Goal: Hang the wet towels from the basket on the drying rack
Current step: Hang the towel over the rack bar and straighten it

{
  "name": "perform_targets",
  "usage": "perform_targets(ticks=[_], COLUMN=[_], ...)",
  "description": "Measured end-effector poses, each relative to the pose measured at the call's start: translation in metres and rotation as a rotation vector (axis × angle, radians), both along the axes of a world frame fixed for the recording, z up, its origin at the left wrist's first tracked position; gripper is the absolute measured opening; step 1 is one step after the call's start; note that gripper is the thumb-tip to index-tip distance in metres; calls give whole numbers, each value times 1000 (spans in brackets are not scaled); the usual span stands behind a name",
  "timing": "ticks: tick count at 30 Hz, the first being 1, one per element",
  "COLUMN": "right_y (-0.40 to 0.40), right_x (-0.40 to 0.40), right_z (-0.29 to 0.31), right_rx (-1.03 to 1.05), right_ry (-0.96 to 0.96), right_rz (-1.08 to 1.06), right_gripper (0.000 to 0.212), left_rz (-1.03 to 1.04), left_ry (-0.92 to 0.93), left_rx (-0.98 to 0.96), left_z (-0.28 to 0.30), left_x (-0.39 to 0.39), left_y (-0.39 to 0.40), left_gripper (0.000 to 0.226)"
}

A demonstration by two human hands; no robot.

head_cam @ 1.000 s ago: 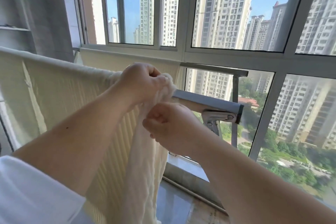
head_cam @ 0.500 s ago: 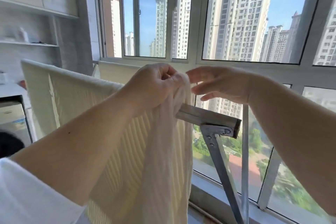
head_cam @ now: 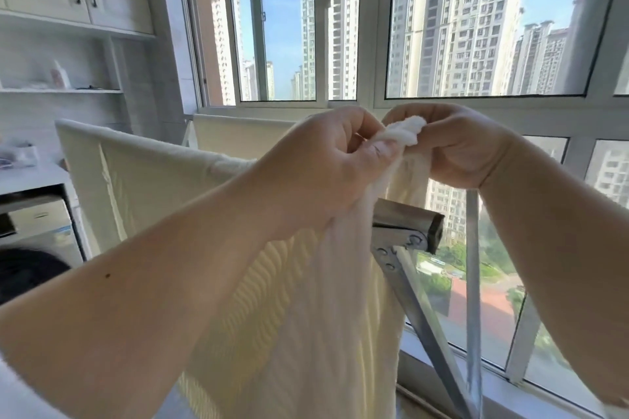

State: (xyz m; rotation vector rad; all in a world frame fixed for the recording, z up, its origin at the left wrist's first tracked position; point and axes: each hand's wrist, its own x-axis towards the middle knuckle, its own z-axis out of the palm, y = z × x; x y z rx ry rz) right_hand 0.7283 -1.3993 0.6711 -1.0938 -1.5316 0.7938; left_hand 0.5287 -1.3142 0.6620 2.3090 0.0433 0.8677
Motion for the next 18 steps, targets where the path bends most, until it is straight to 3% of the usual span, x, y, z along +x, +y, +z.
perform_targets(ticks=[6,12,18], right_y=[-36,-65,-85], right_x=[9,10,5], right_z=[-11,-33,-36], right_rx=[22,49,183], right_ry=[106,116,142], right_rz=[77,20,-5], right_gripper=[26,20,16], left_rz=[-138,-7,33], left_ry=[-26,-125,-221], left_rx=[50,509,522], left_z=[-7,-24,-25], left_x=[9,15,16], left_y=[-30,-52,-65], left_gripper=[22,23,22])
